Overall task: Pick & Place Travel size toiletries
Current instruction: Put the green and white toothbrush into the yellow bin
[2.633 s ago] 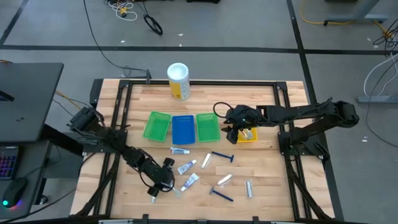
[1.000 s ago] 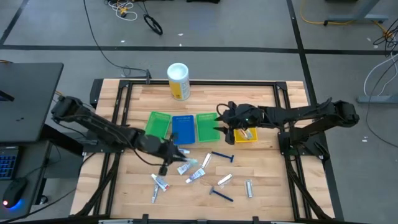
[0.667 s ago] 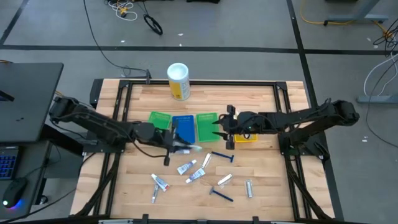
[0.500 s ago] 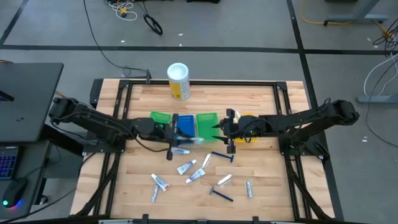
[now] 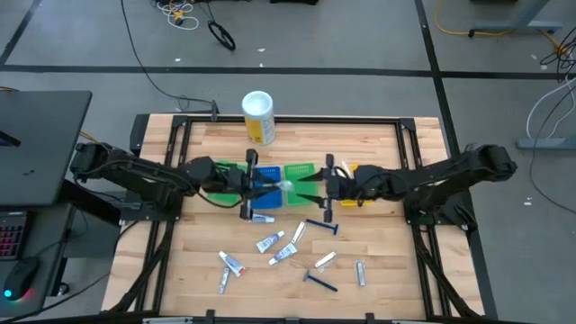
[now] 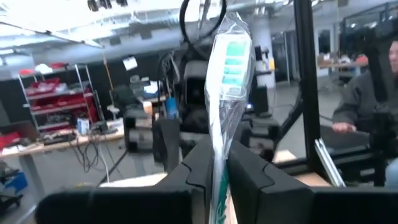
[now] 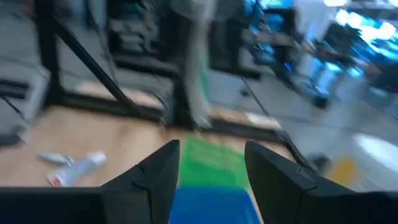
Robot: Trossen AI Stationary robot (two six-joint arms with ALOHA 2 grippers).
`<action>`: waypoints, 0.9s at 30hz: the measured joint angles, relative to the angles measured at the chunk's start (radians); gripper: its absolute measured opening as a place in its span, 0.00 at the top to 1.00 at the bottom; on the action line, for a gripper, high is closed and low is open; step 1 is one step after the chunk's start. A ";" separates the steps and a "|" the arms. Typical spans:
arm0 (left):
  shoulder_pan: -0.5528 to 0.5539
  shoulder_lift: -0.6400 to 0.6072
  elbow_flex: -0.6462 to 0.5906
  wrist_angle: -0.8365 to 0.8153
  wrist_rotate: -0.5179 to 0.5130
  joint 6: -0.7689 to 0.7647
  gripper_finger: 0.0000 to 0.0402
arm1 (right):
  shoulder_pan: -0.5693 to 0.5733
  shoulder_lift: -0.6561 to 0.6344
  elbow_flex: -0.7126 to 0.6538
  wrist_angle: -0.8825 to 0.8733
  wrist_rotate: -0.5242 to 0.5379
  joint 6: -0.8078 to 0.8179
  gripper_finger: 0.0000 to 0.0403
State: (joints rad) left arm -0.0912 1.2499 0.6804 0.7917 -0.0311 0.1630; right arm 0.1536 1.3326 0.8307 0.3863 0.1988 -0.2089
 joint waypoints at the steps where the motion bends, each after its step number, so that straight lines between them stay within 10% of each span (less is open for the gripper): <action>1: 0.005 0.000 0.000 0.011 0.009 -0.006 0.90 | -0.011 0.021 0.000 0.036 -0.028 -0.004 0.52; 14: 0.016 0.060 0.000 0.145 0.034 -0.025 0.89 | -0.083 0.240 -0.002 0.486 -0.137 -0.009 0.52; 27: 0.062 0.162 0.042 0.249 0.070 -0.032 0.90 | -0.115 0.248 -0.002 0.517 -0.283 0.045 0.52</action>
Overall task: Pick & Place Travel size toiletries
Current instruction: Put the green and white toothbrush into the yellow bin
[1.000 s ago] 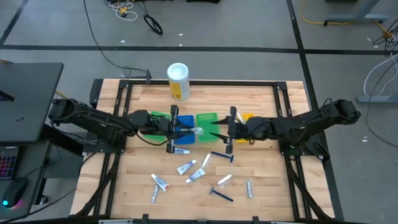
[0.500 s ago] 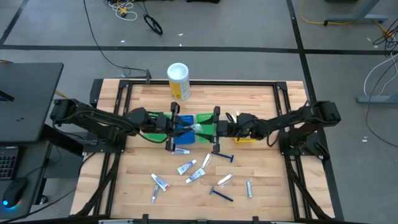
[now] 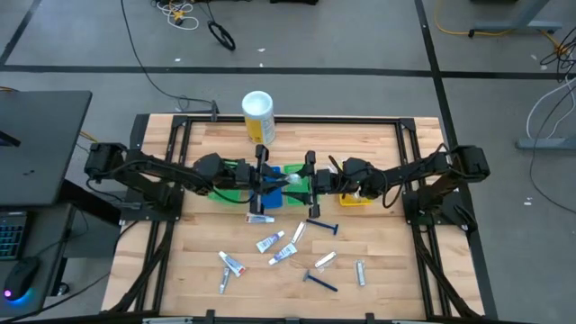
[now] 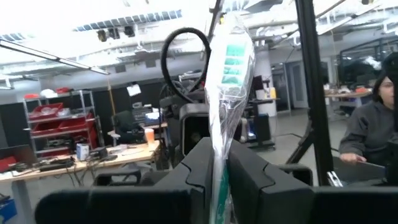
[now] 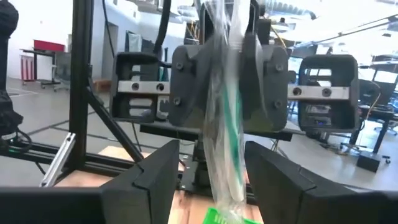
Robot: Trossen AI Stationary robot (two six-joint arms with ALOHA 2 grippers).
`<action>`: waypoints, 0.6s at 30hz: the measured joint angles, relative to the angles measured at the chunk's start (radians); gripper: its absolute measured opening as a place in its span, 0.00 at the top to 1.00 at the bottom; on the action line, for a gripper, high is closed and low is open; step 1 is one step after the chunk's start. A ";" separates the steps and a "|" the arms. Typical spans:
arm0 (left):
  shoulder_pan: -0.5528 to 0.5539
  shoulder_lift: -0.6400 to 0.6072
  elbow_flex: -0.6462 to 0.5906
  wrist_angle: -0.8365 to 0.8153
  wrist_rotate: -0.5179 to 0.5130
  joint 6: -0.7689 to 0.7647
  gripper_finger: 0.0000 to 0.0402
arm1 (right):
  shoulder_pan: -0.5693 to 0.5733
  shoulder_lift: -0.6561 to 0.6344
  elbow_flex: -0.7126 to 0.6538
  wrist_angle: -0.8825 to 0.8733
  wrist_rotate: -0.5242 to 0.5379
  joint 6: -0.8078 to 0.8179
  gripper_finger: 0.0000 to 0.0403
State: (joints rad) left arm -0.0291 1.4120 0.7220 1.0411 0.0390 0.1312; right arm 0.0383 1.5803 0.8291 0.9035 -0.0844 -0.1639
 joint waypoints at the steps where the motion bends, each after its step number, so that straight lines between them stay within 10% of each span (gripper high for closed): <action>1: 0.002 0.000 0.002 0.002 0.013 -0.006 0.91 | -0.001 0.000 0.000 0.000 0.005 0.002 0.52; 18: 0.017 0.101 0.059 0.053 0.043 -0.035 0.91 | -0.047 0.000 0.010 0.002 -0.043 0.055 0.58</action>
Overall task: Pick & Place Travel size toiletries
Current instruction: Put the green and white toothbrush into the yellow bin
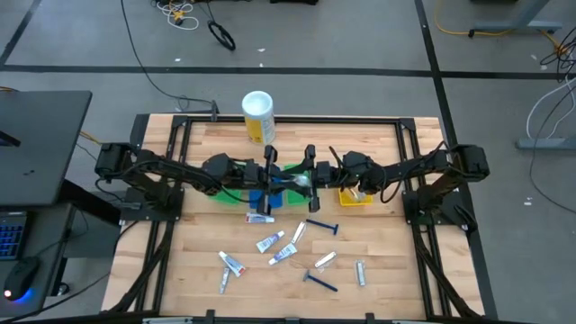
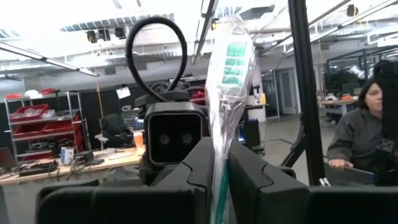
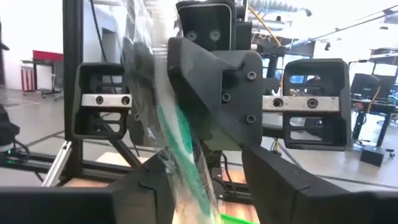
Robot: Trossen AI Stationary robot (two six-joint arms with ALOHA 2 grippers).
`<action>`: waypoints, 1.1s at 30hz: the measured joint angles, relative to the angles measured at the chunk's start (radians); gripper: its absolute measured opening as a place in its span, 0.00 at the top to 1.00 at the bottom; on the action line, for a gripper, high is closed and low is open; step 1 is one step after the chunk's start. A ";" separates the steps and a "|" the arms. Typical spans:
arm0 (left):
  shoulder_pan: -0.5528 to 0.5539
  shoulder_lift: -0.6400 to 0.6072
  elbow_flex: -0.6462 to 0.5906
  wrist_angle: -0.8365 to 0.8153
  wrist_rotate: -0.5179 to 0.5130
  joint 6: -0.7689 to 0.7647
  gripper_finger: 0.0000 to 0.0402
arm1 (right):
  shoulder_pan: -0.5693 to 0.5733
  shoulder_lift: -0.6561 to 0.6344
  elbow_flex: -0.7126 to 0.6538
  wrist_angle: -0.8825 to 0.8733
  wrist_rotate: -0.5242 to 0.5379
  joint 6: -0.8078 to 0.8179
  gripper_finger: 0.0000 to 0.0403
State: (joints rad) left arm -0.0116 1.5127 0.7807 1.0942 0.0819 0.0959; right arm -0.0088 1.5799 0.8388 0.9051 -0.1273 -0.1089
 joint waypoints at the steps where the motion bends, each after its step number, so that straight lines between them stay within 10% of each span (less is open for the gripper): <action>1: 0.000 0.000 0.002 -0.003 0.004 0.001 0.91 | 0.000 0.000 0.000 -0.005 0.004 0.000 0.59; 33: 0.001 0.000 0.006 -0.093 -0.119 0.097 0.89 | 0.012 -0.051 0.004 -0.218 0.109 -0.008 0.94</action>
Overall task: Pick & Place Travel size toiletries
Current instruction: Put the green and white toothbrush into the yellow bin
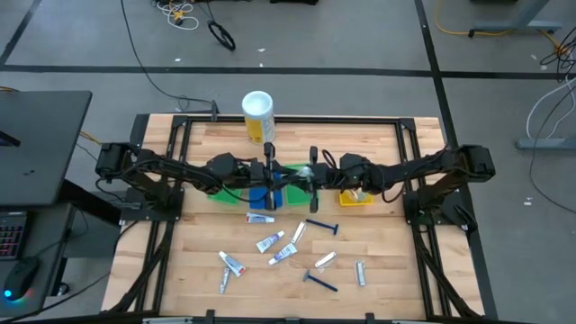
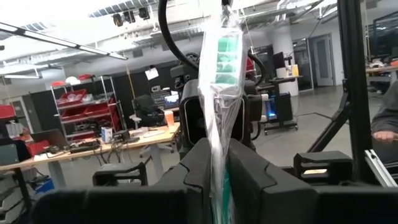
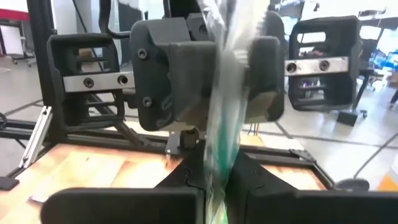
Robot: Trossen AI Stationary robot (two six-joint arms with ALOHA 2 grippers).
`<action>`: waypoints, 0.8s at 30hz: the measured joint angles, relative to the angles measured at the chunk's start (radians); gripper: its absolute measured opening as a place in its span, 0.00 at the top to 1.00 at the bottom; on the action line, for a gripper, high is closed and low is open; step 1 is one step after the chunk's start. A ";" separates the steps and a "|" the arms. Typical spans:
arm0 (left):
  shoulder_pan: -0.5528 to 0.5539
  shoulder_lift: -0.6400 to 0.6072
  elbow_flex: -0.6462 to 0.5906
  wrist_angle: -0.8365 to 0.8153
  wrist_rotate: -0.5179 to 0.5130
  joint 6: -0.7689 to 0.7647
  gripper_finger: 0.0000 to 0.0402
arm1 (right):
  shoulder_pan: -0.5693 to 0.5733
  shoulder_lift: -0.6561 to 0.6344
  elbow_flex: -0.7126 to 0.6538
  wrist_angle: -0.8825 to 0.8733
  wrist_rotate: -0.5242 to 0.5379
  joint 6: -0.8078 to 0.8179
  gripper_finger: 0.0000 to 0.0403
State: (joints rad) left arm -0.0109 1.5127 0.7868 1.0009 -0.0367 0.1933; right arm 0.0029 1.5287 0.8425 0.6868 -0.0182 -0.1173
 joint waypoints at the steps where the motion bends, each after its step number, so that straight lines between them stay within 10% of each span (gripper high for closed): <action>1: 0.000 0.000 0.000 0.000 -0.002 -0.001 0.89 | 0.000 -0.010 0.000 -0.018 0.001 0.005 0.94; 24: 0.000 -0.001 -0.002 -0.081 -0.062 0.032 0.63 | 0.000 -0.201 0.000 -0.498 0.129 0.130 0.94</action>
State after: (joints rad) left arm -0.0109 1.5120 0.7853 0.9198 -0.0986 0.2253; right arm 0.0032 1.3276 0.8421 0.1892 0.1112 0.0124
